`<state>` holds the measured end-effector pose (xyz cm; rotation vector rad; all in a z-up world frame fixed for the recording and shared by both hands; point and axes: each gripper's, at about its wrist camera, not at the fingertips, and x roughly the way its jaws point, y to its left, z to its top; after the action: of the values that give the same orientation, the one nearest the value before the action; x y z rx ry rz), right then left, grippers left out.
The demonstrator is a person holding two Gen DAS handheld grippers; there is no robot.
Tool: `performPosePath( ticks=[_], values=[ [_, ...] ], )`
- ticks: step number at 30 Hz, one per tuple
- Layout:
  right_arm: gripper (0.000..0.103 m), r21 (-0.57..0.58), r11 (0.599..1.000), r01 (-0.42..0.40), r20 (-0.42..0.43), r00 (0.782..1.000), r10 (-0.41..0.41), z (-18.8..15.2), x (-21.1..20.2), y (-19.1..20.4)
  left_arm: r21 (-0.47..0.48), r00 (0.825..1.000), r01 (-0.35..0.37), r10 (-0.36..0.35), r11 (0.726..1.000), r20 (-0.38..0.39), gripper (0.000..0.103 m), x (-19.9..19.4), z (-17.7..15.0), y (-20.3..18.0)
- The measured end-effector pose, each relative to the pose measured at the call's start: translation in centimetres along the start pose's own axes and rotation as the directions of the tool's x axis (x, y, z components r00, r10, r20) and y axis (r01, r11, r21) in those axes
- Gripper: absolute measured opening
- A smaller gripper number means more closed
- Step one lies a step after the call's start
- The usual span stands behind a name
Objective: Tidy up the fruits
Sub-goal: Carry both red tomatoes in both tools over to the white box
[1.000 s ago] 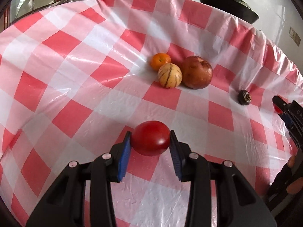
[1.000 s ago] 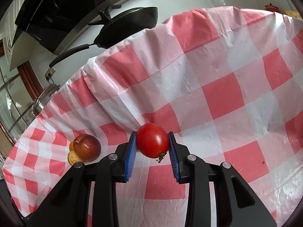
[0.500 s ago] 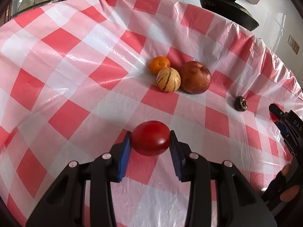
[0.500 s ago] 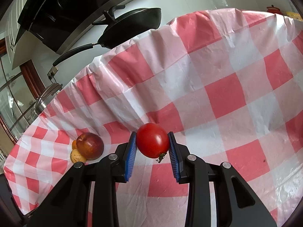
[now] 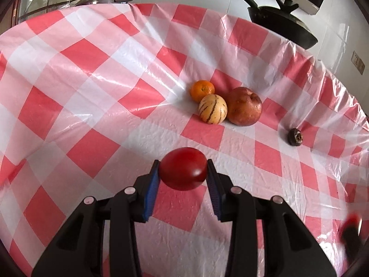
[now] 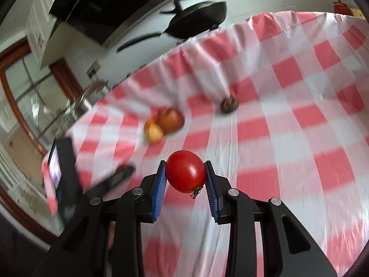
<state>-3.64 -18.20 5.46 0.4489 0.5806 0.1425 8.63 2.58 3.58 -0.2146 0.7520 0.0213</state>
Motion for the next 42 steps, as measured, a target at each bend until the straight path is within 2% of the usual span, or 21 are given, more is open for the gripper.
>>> performPosePath(
  ticks=[6,11,13,16,20,24,27,30,35,39,42],
  values=[
    [0.033,-0.114,0.993,0.015,-0.007,1.000,-0.016,-3.0,-5.1,1.5,-0.028,0.998,0.014,-0.012,1.000,0.059,0.039,-4.2,-1.8,2.2],
    [0.033,-0.128,0.991,-0.039,-0.046,0.998,0.033,-5.1,-6.7,2.8,-0.090,0.990,0.038,-0.025,0.995,0.138,0.039,-10.8,-5.5,6.6],
    [0.033,-0.146,0.987,-0.067,-0.065,0.996,0.058,-6.1,-7.0,4.0,-0.085,0.984,0.009,0.006,0.996,0.181,0.039,-14.2,-7.3,8.2],
    [0.033,-0.184,0.976,-0.117,-0.104,0.990,0.099,-7.8,-7.2,6.2,-0.073,0.981,0.004,0.010,0.997,0.193,0.039,-18.5,-9.6,10.9],
    [0.033,-0.243,0.954,-0.174,-0.145,0.979,0.142,-10.0,-7.7,9.2,-0.061,0.976,-0.050,0.062,0.997,0.208,0.039,-22.6,-11.8,14.4],
    [0.033,-0.303,0.929,-0.211,-0.176,0.971,0.163,-11.9,-8.5,12.0,-0.061,0.973,-0.104,0.114,0.993,0.202,0.040,-25.4,-13.6,17.9],
    [0.033,-0.351,0.909,-0.224,-0.186,0.968,0.167,-13.0,-9.2,13.6,-0.041,0.964,-0.157,0.162,0.987,0.213,0.040,-26.9,-14.7,19.5],
    [0.033,-0.406,0.879,-0.249,-0.207,0.962,0.177,-14.5,-10.0,15.5,-0.019,0.949,-0.226,0.224,0.974,0.221,0.040,-28.4,-16.3,21.5],
    [0.033,-0.492,0.813,-0.312,-0.271,0.942,0.198,-17.6,-10.4,18.7,-0.064,0.936,-0.295,0.302,0.953,0.184,0.040,-29.8,-18.6,26.1],
    [0.033,-0.557,0.740,-0.377,-0.342,0.916,0.210,-20.9,-10.4,21.5,-0.116,0.930,-0.336,0.349,0.935,0.114,0.040,-29.6,-20.5,30.0],
    [0.033,-0.597,0.668,-0.444,-0.413,0.884,0.219,-24.0,-10.5,23.7,-0.140,0.929,-0.361,0.368,0.922,0.028,0.040,-28.5,-22.1,32.8]
  ],
)
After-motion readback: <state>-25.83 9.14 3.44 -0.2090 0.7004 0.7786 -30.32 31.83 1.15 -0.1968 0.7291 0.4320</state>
